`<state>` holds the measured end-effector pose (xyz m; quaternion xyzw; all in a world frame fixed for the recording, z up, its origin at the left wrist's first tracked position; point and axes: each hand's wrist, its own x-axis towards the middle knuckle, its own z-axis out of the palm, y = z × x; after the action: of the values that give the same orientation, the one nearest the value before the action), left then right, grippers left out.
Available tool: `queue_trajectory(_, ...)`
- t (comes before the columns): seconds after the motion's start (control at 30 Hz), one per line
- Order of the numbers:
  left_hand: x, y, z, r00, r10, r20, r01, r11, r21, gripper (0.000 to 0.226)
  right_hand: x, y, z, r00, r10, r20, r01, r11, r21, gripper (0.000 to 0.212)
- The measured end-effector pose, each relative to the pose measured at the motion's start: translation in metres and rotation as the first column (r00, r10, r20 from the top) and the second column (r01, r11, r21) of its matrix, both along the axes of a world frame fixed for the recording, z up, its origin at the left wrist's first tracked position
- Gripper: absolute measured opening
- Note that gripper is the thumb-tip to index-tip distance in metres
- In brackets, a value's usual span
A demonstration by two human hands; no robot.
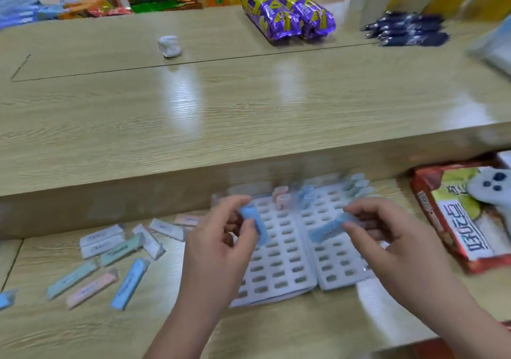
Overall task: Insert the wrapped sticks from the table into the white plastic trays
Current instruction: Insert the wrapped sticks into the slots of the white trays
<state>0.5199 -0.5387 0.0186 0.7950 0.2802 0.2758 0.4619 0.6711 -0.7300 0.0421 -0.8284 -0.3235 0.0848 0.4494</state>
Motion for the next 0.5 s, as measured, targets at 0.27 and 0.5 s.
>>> queue_trajectory(0.27, 0.054, -0.038, 0.002, 0.999, -0.026, 0.042, 0.022, 0.994, 0.104, 0.024, 0.038, 0.006, -0.011, 0.969, 0.043, 0.243, 0.0, 0.985, -0.174, 0.017)
queue_trajectory(0.5, 0.067, -0.05, -0.001, 0.996, -0.024, 0.083, 0.003, 0.971, 0.239, 0.021, 0.049, 0.016, -0.027, 0.955, 0.085, 0.284, -0.049, 0.99, -0.132, 0.013)
